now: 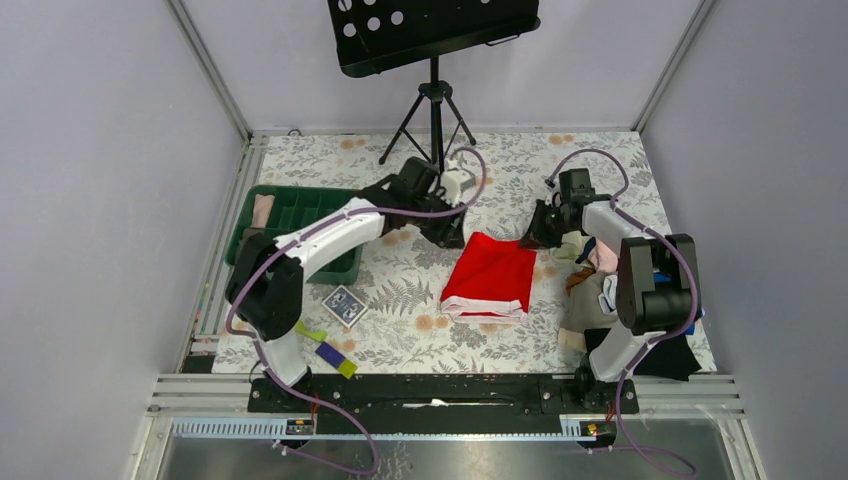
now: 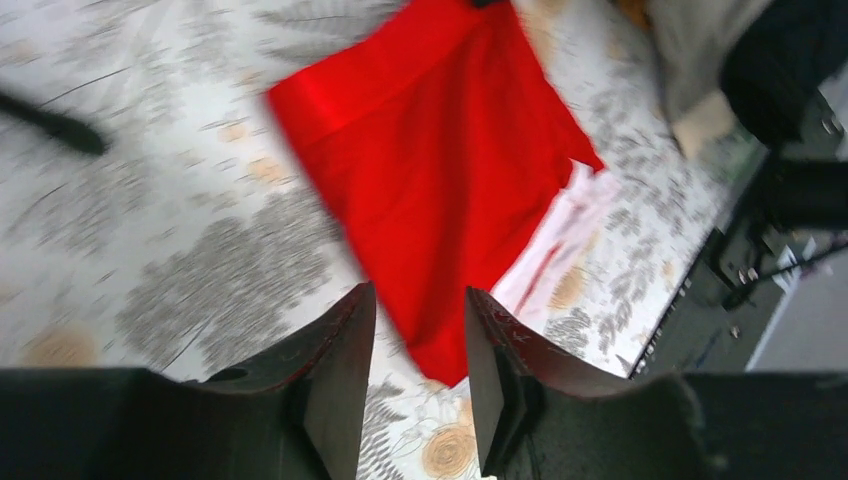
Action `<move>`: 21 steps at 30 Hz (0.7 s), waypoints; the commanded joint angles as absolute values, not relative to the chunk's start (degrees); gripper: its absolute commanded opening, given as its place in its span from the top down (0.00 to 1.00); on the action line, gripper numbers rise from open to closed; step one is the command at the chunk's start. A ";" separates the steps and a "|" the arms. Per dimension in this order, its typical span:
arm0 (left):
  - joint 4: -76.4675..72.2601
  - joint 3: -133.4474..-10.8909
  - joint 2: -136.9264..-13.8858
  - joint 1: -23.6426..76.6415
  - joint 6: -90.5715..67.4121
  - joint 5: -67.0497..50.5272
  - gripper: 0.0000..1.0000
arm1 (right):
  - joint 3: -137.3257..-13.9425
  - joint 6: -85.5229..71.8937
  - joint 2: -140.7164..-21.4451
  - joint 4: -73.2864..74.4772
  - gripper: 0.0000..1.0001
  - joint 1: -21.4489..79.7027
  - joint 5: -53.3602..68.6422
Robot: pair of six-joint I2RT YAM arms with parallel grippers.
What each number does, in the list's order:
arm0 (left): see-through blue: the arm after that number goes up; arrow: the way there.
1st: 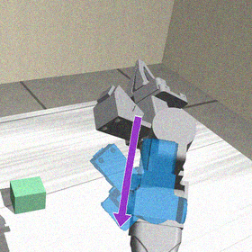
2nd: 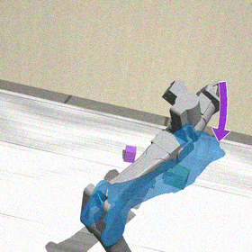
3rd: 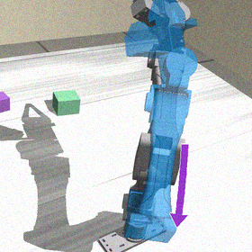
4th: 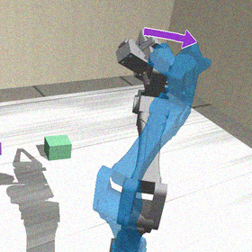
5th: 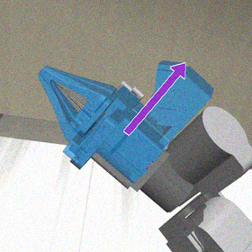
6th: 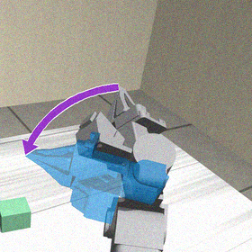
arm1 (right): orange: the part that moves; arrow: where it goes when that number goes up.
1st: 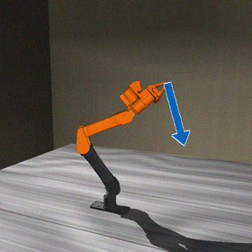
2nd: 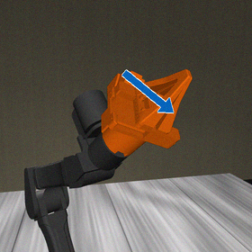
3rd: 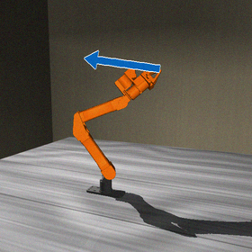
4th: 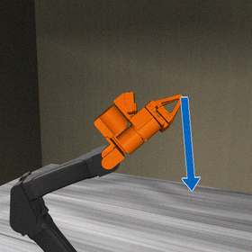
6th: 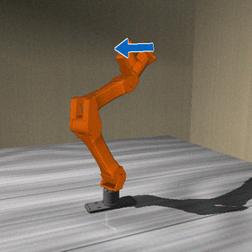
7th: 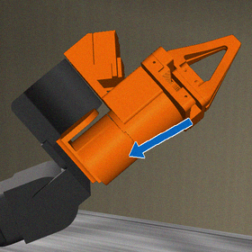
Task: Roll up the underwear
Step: Fold the underwear at the center of the board.
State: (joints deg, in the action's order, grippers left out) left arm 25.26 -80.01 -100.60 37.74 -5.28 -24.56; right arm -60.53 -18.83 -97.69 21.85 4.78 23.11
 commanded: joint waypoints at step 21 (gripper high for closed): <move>19.92 -69.97 -108.21 51.84 18.49 -25.49 0.53 | -51.34 -20.95 -92.65 24.06 0.95 2.19 16.33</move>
State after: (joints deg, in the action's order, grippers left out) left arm 18.81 -72.40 -111.79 53.43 10.04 -28.36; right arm -52.84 -20.01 -96.20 22.06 2.24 17.12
